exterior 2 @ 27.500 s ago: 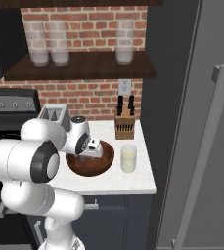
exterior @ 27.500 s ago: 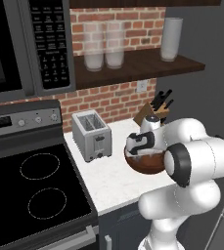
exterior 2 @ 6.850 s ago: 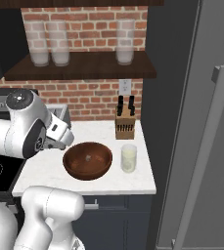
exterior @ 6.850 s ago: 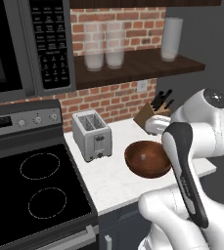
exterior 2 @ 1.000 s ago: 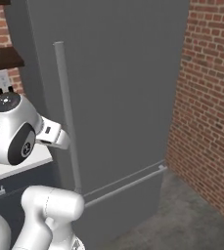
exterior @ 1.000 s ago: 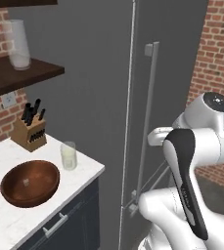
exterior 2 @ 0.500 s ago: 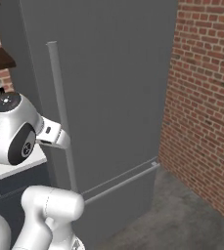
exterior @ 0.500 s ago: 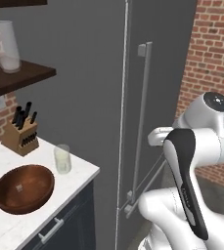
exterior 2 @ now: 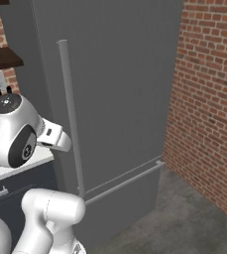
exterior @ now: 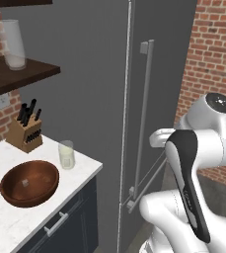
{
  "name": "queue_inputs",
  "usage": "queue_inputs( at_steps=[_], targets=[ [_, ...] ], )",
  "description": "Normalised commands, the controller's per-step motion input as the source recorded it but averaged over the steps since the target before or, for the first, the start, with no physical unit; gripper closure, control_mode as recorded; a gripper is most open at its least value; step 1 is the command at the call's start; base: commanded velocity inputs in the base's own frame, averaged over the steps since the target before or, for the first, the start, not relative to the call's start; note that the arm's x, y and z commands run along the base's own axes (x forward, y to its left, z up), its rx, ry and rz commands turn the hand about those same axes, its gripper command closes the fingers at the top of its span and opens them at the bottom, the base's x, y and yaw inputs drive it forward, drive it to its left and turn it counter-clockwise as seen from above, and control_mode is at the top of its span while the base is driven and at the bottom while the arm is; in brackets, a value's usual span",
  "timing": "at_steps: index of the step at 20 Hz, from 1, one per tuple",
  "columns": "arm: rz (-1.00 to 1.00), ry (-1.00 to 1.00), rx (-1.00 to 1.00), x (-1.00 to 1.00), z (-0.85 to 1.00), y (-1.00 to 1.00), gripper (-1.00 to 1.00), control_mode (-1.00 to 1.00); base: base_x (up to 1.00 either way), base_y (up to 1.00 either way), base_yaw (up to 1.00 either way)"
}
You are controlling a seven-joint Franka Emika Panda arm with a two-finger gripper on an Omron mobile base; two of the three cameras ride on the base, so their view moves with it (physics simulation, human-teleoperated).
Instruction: Grab a lemon wedge from the fridge and one ice cube from the ice bowl, and put them in the glass of lemonade.
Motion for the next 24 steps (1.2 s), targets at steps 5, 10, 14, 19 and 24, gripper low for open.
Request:
queue_inputs(
  at_steps=[5, 10, 14, 19, 24],
  targets=[
    [0.0, 0.0, 0.0, 0.0, 0.0, 0.0, -1.0, 1.0, -0.04, 0.0, 0.0],
    [-0.01, 0.0, 0.0, 0.0, 0.02, 0.0, -1.0, -1.0, 0.01, 0.0, -0.01],
    [-0.03, -0.07, 0.0, 0.0, 0.12, 0.0, -1.0, -1.0, 0.0, 0.0, 0.0],
    [0.0, -0.28, -0.03, -0.02, 0.28, 0.01, -1.0, -1.0, 0.0, 0.0, 0.0],
    [0.08, -0.06, -0.02, 0.0, 0.36, -0.01, -1.0, -1.0, 0.0, 0.0, 0.0]
  ],
)
